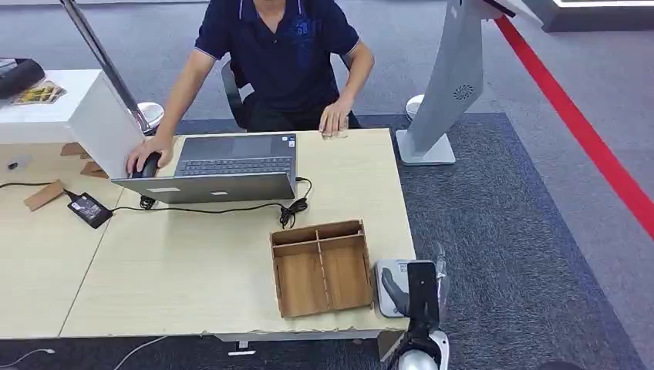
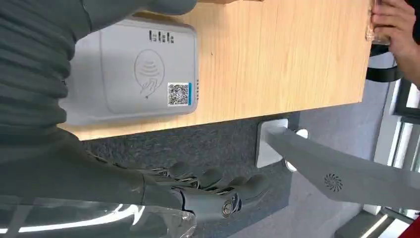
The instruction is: Pass the card to the sensor for recognition and then transmit it.
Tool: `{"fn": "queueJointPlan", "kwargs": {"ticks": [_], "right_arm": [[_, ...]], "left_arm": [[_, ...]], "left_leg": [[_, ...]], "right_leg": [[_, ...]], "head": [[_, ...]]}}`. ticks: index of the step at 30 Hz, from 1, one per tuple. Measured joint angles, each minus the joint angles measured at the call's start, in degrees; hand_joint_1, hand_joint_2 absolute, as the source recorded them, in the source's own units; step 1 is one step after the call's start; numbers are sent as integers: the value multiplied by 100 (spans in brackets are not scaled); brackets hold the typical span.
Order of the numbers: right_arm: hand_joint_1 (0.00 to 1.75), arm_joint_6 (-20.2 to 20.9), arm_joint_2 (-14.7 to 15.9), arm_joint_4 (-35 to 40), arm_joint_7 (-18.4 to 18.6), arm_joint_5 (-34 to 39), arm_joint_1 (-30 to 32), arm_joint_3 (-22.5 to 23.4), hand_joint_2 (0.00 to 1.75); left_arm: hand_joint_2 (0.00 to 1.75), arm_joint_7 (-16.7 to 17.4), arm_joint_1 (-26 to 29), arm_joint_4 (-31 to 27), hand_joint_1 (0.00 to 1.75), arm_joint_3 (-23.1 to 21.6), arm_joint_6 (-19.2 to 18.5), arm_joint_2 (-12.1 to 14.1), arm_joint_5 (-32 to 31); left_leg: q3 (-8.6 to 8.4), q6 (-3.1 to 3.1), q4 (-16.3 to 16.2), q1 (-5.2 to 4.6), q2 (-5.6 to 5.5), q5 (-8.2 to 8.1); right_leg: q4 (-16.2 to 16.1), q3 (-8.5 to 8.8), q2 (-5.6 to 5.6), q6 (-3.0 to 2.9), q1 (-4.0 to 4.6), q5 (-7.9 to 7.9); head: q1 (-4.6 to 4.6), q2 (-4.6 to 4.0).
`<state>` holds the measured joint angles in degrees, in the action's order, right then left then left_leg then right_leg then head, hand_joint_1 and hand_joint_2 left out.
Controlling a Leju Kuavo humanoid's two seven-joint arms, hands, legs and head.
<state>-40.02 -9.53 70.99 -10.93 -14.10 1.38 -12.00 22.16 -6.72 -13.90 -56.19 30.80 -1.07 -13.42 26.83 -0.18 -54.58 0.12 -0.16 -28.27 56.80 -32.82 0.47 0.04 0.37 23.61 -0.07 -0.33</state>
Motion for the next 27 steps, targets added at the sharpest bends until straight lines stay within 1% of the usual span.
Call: {"fn": "queueJointPlan", "kwargs": {"ticks": [27], "right_arm": [[0, -2, 0, -15, -2, -92, 2, 0, 175]], "left_arm": [[0, -22, 0, 0, 0, 0, 11, -2, 2]], "left_leg": [[0, 0, 0, 0, 0, 0]], "right_leg": [[0, 0, 0, 0, 0, 0]], "head": [[0, 0]]}}
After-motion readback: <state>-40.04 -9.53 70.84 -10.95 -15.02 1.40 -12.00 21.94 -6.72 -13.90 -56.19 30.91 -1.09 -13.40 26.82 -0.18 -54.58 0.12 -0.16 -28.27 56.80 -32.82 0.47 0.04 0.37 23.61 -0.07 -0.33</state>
